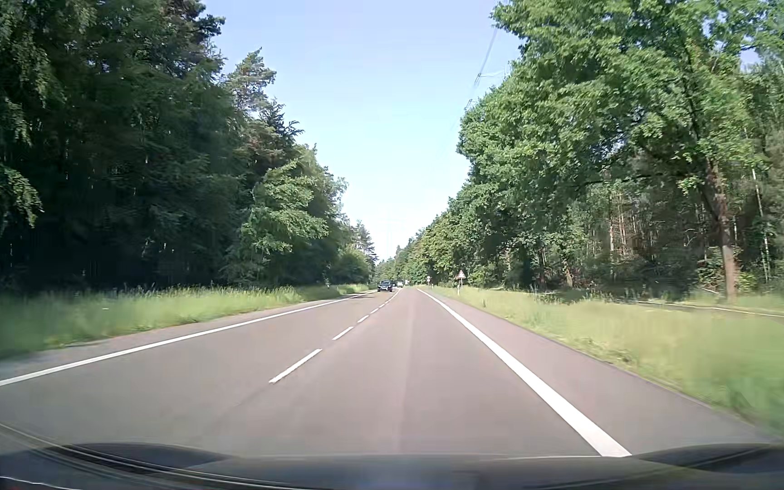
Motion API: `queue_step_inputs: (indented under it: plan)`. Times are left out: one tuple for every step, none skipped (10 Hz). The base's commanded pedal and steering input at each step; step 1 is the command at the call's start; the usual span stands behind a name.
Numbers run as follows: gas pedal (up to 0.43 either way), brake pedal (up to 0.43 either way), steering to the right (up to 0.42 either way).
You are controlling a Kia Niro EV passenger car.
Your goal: Follow the waypoints while adhering to traffic rules and regulations
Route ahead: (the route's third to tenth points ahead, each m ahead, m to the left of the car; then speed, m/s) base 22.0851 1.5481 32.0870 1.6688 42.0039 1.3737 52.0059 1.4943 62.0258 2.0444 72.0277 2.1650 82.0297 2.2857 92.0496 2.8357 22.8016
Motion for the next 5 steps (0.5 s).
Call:
queue_step_inputs:
  plan:
    - [0.11, 0.03, -0.001]
    - [0.098, 0.03, -0.001]
    - [0.087, 0.03, -0.001]
    - [0.079, 0.03, -0.001]
    - [0.059, 0.03, -0.001]
